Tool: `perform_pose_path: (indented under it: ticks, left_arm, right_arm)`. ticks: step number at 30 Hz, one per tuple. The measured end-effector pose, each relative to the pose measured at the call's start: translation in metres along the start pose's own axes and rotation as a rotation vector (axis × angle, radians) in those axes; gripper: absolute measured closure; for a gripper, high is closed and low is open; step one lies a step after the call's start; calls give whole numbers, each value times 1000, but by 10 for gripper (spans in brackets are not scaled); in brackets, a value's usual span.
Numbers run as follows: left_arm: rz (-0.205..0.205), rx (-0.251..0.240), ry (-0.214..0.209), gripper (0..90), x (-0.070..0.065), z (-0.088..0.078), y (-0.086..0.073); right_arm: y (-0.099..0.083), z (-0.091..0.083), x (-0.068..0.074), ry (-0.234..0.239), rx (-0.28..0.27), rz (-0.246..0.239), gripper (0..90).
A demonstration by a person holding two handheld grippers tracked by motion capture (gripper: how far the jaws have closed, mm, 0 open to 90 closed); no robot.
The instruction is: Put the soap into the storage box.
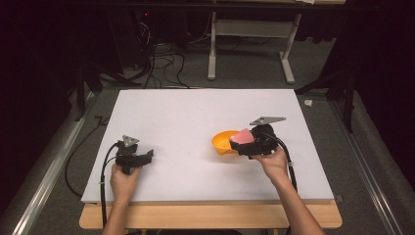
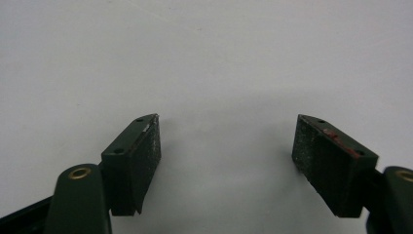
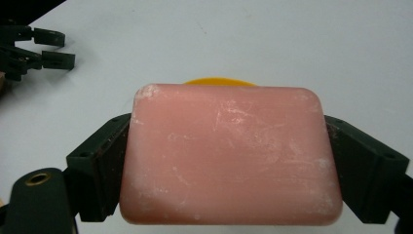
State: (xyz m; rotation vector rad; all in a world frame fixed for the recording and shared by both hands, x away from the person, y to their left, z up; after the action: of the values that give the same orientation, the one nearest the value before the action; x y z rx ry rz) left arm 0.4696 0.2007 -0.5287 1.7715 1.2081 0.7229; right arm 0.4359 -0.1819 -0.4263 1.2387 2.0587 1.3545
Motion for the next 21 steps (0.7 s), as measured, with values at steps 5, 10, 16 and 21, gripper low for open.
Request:
perform_pose_path:
  ticks: [5, 10, 16, 21]
  left_arm:
    - [0, 0, 0, 264, 0, 0, 0]
    - [0, 0, 0, 265, 0, 0, 0]
    - [0, 0, 0, 265, 0, 0, 0]
    - [0, 0, 0, 265, 0, 0, 0]
  right_arm:
    - [1, 7, 0, -1, 14, -3, 136]
    - [1, 14, 2, 1, 30, 3, 136]
    - [-2, 24, 2, 26, 49, 26, 136]
    - [-3, 30, 3, 23, 64, 49, 136]
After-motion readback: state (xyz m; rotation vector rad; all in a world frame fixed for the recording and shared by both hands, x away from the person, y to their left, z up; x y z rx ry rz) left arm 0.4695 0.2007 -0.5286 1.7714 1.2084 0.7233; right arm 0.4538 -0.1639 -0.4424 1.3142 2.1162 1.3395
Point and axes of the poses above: each handheld gripper's, and its own axes: z roughly forward along the jaws, y roughly out of its top, x roughly to its left, the point moved 6 cm from there along z, roughly forward along the jaws, and after that the axes turned 14 degrees about -x, right-handed, at the moved point
